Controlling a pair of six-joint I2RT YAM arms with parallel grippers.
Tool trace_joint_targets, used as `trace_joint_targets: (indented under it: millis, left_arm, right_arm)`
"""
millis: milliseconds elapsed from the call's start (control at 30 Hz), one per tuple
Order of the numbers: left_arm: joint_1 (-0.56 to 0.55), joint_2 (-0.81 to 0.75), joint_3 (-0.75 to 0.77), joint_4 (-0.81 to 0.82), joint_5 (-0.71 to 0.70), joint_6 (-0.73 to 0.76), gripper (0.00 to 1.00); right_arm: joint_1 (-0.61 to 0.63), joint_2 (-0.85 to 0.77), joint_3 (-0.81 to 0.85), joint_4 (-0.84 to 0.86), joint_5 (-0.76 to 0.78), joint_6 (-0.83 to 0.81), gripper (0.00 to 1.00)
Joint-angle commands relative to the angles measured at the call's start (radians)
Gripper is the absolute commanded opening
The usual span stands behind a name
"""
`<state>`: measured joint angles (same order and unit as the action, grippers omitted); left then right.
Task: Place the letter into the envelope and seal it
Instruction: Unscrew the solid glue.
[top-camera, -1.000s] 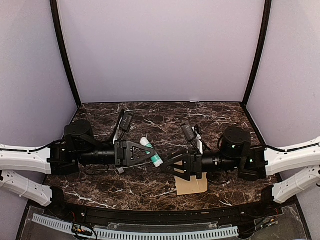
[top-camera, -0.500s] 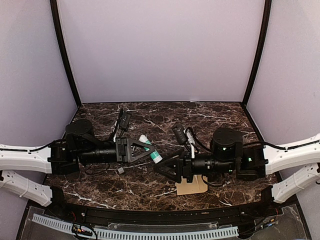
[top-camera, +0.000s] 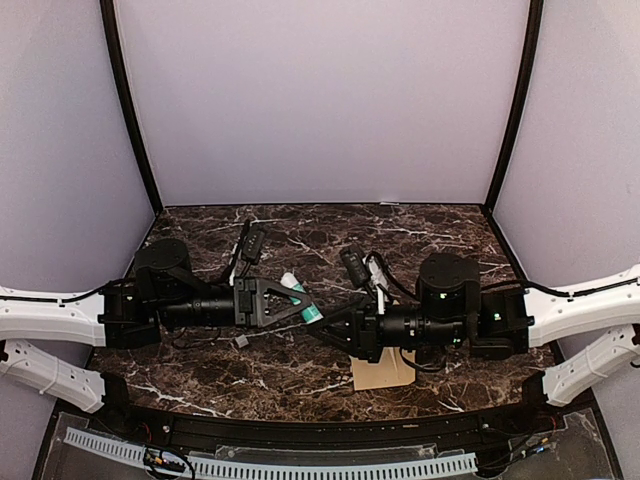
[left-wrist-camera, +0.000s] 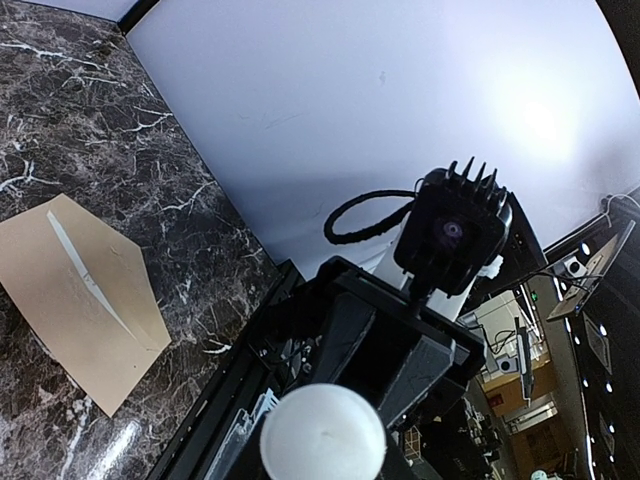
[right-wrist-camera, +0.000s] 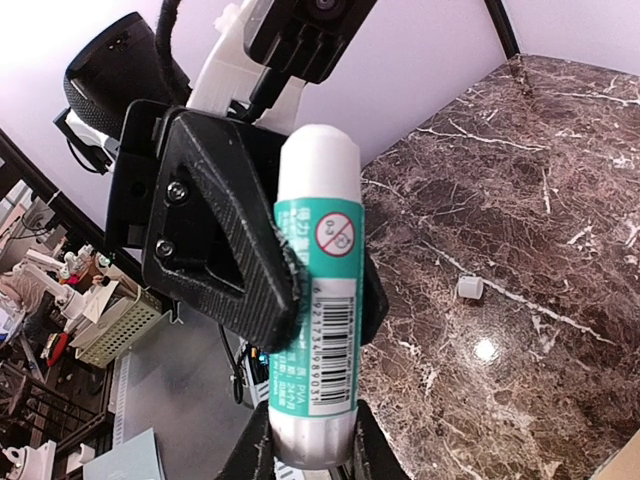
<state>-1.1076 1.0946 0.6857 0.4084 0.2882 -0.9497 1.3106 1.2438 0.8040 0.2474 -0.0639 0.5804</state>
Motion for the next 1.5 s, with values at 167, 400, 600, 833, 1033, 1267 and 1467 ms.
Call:
trace_joint_targets:
  millis: [167,400,600,833,1033,1267,1467]
  left_arm:
    - [0.005,0.016,0.041,0.008,0.110,0.105,0.00]
    - [0.004,0.020,0.023,0.143,0.262,0.176,0.00]
    - [0.005,0.021,0.015,0.235,0.330,0.179,0.00]
    - [0.005,-0.035,0.011,0.180,0.161,0.170,0.00]
    - [0.005,-0.106,-0.038,0.091,-0.098,0.089,0.00]
    - [0.005,-0.115,-0.046,0.081,-0.115,0.019,0.00]
    - [0.005,-0.084,-0.016,0.037,-0.048,0.009,0.00]
  right_arm:
    - [-0.036,-0.040,-0.037,0.159,-0.098,0.105,0.11]
    - [-0.116,-0.048,-0.182,0.534,-0.325,0.338,0.11]
    - [-0.140,-0.029,-0.210,0.652,-0.393,0.423,0.11]
    - [-0.125,-0.083,-0.152,0.399,-0.318,0.279,0.33]
    - [-0.083,-0.123,-0.138,0.272,-0.191,0.210,0.66]
    - [0.014,-0.066,-0.049,0.119,0.000,0.074,0.72]
    - [0.029,-0.019,0.018,0.026,0.061,0.026,0.73]
